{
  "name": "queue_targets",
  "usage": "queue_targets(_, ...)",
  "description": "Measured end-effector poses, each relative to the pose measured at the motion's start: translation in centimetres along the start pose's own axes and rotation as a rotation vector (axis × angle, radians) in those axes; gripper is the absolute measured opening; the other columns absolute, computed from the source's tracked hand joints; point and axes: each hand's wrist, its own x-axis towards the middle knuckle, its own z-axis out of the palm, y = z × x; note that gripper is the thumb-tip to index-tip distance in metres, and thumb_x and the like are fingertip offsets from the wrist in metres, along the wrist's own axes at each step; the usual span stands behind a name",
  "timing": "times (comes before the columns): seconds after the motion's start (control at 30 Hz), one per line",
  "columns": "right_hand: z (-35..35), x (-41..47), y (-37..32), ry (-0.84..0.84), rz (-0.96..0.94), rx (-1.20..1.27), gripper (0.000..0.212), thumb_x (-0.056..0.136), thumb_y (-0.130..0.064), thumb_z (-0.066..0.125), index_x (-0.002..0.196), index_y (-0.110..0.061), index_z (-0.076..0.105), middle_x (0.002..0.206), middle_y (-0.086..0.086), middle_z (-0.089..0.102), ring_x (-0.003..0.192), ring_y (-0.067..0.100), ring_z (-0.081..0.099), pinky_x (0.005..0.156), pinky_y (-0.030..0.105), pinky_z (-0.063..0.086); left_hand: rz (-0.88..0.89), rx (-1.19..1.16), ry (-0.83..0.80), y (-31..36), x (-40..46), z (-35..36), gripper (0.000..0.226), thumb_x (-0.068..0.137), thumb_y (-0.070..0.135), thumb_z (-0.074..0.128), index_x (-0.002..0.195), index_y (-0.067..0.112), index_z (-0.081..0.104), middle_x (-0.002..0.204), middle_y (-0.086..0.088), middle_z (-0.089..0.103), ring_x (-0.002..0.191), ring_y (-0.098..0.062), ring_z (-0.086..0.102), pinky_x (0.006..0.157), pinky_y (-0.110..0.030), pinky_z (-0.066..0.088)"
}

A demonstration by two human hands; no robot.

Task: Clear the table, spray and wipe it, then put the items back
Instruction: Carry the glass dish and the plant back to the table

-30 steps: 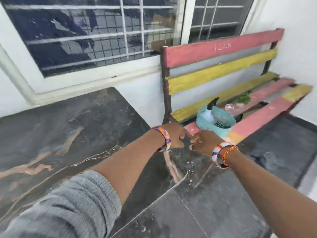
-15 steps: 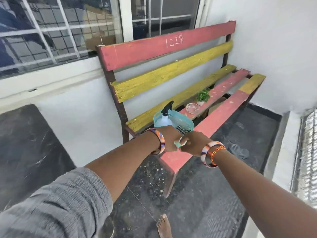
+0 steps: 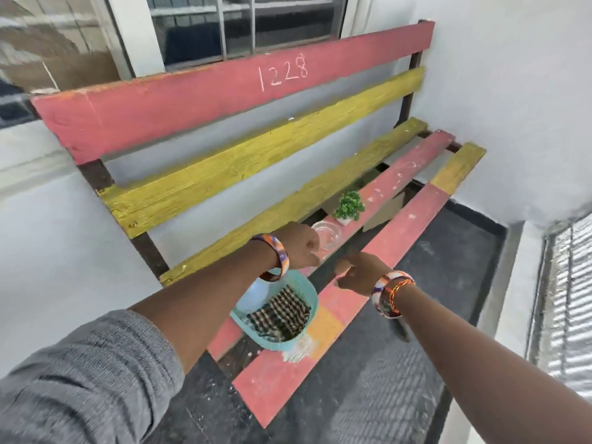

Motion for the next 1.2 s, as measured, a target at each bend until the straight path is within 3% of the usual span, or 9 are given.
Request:
queue_targets(0.1,-1.0,4.7,2.2,-0.056,0.033,0.023,0.039,0.085,-0.018,0.062,0.122,-0.006,0.059,0.124,0.013,0.061,0.113,0.029,0.057,0.096,0.037,0.047,-0.049,-0.19,0.031,-0.6,4.2,-0.6,0.007,0.088,0.019,0.057,0.091,0.013,0.058,0.088,-0.008,0.048,0.083,-0.017,0.044,0.069,-0.025,0.034)
queue_targets(0.2,-1.8,10.7,5.9,-0.091,0.068,0.064,0.054,0.085,-0.022,0.063,0.135,-0.009,0.045,0.137,0.012,0.051,0.123,0.028,0.051,0.101,0.034,0.043,-0.167,-0.396,0.044,-1.7,9.8,0.1,0.014,0.084,0.017,0.061,0.076,0.012,0.049,0.074,-0.006,0.043,0.068,-0.017,0.04,0.055,-0.025,0.028)
queue_targets(0.3,-2.5,17.1,9.7,-0.052,0.127,0.175,0.062,0.085,-0.021,0.065,0.138,-0.004,0.036,0.137,0.016,0.05,0.123,0.031,0.05,0.099,0.035,0.043,-0.318,-0.539,0.038,-2.7,15.8,1.2,0.024,0.069,0.031,0.062,0.064,0.023,0.04,0.074,-0.001,0.039,0.077,-0.017,0.039,0.064,-0.026,0.029)
queue_targets(0.4,-2.8,22.9,12.6,0.002,0.197,0.355,0.069,0.082,-0.017,0.068,0.138,-0.002,0.03,0.133,0.019,0.051,0.121,0.034,0.051,0.092,0.034,0.043,-0.508,-0.597,0.06,-4.1,22.0,3.0,0.031,0.071,0.034,0.067,0.096,0.018,0.057,0.095,-0.003,0.054,0.103,-0.021,0.051,0.083,-0.028,0.039)
queue_targets(0.47,-2.4,26.6,14.0,0.026,0.23,0.549,0.091,0.076,-0.013,0.074,0.145,-0.007,0.015,0.141,0.019,0.042,0.127,0.034,0.046,0.1,0.042,0.044,-0.666,-0.616,0.033,-5.1,25.9,4.6,0.059,0.08,0.028,0.068,0.13,0.006,0.045,0.132,-0.014,0.051,0.126,-0.027,0.047,0.1,-0.032,0.039)
queue_targets(0.6,-1.8,32.2,15.9,0.105,0.23,0.682,0.124,0.066,-0.007,0.081,0.149,-0.017,-0.011,0.152,0.018,0.025,0.138,0.032,0.031,0.11,0.048,0.033,-0.903,-0.574,-0.142,-6.3,31.2,7.7,0.065,0.089,0.033,0.056,0.14,-0.002,0.035,0.147,-0.018,0.039,0.134,-0.03,0.041,0.106,-0.033,0.036)
queue_targets(0.73,-1.3,35.4,16.8,0.198,0.13,0.675,0.119,0.064,-0.011,0.083,0.15,-0.016,0.001,0.146,0.012,0.037,0.132,0.026,0.04,0.107,0.039,0.035,-1.017,-0.601,-0.235,-7.1,33.9,10.1,0.06,0.093,0.039,0.047,0.137,-0.002,0.041,0.144,-0.018,0.044,0.131,-0.031,0.045,0.104,-0.033,0.037)
queue_targets(0.87,-0.5,37.4,16.4,0.204,0.122,0.727,0.111,0.065,-0.008,0.083,0.149,-0.018,0.011,0.139,0.005,0.043,0.109,0.007,0.042,0.089,0.015,0.033,-1.119,-0.618,-0.163,-8.1,35.7,12.4,0.051,0.093,0.031,0.049,0.129,-0.005,0.049,0.138,-0.019,0.051,0.126,-0.034,0.05,0.101,-0.035,0.041)
queue_targets(1.2,-0.7,38.3,15.9,0.234,0.217,0.676,0.067,0.068,-0.016,0.079,0.128,-0.015,0.05,0.112,0.01,0.065,0.088,0.02,0.056,0.076,0.024,0.041,-1.088,-0.638,-0.064,-7.6,34.2,11.9,0.033,0.089,0.011,0.046,0.112,-0.007,0.06,0.119,-0.021,0.064,0.111,-0.033,0.059,0.089,-0.034,0.048)
